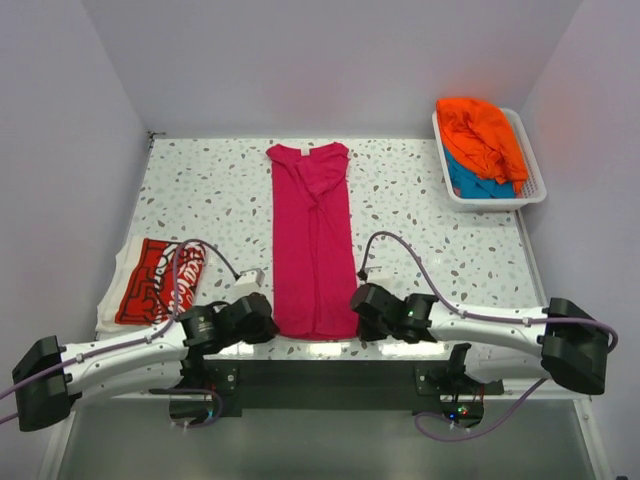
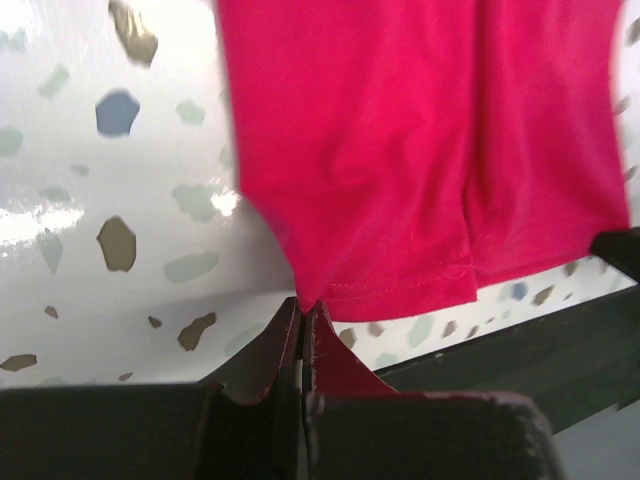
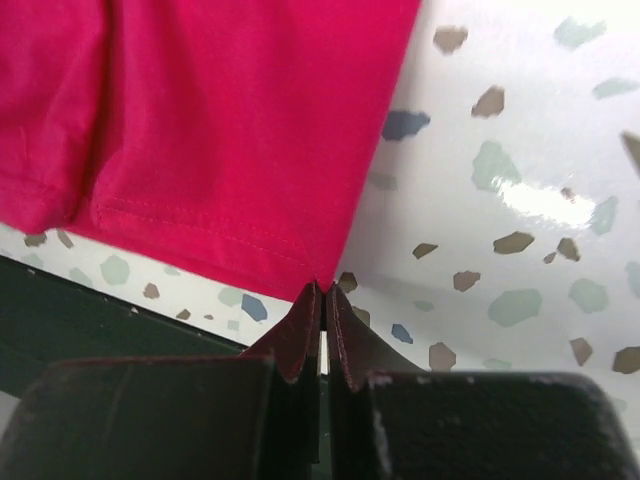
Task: Fold and stack the t-shirts
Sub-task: Fold the tshirt
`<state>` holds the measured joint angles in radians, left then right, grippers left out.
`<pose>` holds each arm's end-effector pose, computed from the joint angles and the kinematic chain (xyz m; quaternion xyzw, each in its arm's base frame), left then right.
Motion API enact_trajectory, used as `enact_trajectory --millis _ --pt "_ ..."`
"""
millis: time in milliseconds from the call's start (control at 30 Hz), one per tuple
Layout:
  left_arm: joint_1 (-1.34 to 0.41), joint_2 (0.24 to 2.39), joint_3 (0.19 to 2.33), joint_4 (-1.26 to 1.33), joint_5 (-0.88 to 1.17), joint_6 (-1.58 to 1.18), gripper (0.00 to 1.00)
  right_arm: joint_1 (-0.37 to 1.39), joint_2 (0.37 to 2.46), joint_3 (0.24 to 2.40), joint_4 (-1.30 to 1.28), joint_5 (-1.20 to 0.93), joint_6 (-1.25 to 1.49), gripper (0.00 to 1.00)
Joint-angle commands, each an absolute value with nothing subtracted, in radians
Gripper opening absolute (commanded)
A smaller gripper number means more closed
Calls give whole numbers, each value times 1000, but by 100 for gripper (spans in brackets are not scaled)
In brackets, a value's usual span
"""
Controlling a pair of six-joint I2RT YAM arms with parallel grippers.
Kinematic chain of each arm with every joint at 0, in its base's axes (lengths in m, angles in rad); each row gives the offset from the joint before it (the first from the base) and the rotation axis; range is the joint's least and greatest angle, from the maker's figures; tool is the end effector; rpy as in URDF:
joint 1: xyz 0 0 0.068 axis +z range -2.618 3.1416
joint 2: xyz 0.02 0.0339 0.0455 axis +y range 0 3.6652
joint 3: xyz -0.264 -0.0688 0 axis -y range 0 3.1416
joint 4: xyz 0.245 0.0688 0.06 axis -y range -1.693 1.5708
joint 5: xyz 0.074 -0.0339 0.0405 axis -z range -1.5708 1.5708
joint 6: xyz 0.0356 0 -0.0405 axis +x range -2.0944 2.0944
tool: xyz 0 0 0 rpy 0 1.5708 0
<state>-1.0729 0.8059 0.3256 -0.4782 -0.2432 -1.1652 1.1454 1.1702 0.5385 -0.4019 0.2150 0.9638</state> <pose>0.0766 -0.1229 0.1551 -0.0802 0.9438 -0.2187 0.2347 0.0919 0.1844 0.1669 -0.0586 0.9572 0.1784 0.2202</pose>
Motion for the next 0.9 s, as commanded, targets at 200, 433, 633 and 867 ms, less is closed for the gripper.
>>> enact_trajectory --millis 200,433,633,867 --pt "-1019 923 613 -457 -511 -1006 0 1115 1330 942 -571 431 735 0" --pt "-844 1031 621 -261 -499 -917 0 942 1482 1074 -448 390 624 0" --pt "-758 1164 672 -137 -518 -891 0 836 1606 1173 -374 374 565 0" --pt "-663 1316 767 -48 -505 -862 0 747 1706 1262 -308 335 540 0"
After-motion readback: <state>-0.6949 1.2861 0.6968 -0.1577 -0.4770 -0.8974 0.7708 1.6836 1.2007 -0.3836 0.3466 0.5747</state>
